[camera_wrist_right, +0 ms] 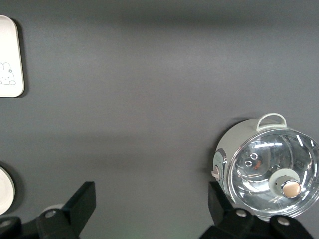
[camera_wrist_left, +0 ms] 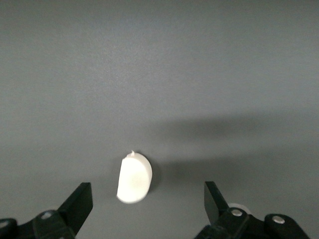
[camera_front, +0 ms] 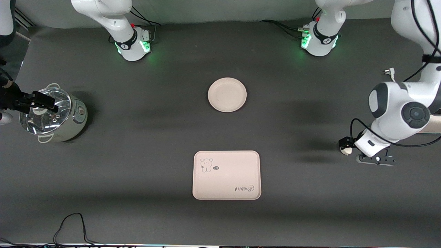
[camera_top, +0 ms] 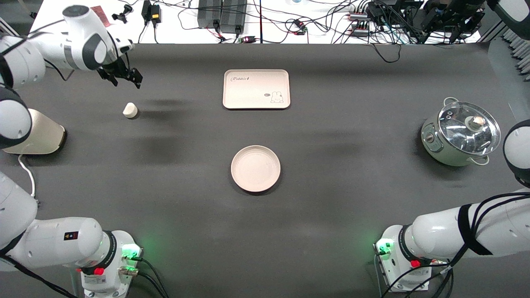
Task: Place bun in plate and plate on tray
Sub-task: 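Lower the left gripper onto the white bun and grasp it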
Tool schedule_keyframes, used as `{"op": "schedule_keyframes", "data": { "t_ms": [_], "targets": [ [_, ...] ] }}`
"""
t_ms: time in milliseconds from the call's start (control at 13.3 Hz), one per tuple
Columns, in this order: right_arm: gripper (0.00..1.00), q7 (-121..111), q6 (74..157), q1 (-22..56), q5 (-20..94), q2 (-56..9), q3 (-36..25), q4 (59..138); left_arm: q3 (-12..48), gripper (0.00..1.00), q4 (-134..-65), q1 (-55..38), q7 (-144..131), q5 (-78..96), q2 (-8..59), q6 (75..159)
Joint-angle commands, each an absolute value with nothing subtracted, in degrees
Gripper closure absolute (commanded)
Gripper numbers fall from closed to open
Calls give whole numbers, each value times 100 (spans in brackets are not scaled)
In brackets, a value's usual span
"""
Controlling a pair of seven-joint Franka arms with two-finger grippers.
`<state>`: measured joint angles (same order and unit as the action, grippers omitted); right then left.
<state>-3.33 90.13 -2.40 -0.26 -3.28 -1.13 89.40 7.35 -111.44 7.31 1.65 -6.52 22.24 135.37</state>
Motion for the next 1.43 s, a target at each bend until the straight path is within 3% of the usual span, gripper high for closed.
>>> {"op": "schedule_keyframes", "data": {
  "t_ms": [0, 302, 377, 452, 528, 678, 754, 980, 1357],
  "targets": [
    [0, -272, 9044, -220, -105, -229, -114, 9044, 747, 1, -11346, 922, 246, -922, 2503, 14131],
    [0, -272, 9044, -220, -105, -220, -114, 9044, 756, 1, -11566, 1002, 158, -932, 2961, 14774],
    [0, -272, 9044, -220, -105, -220, -114, 9044, 747, 3, -11645, 1028, 150, -932, 2988, 14783],
    [0, -272, 9044, -220, -105, -220, -114, 9044, 756, 12, -11689, 1037, 158, -932, 2988, 14783],
    [0, -272, 9044, -220, -105, -220, -114, 9044, 756, 30, -11716, 1037, 158, -932, 2971, 14731],
    [0, -273, 9044, -220, -105, -220, -114, 9044, 756, 83, -11716, 1037, 167, -932, 2953, 14678],
    [0, -272, 9044, -211, -105, -220, -114, 9044, 756, 100, -11707, 1037, 176, -932, 2944, 14669],
    [0, -273, 9035, -220, -105, -211, -114, 9044, 773, 100, -11698, 993, 176, -932, 2752, 14434],
    [0, -264, 9026, -211, -105, -193, -114, 9053, 1246, 100, -11584, 502, -253, -669, 1356, 12791]
  ]
}}
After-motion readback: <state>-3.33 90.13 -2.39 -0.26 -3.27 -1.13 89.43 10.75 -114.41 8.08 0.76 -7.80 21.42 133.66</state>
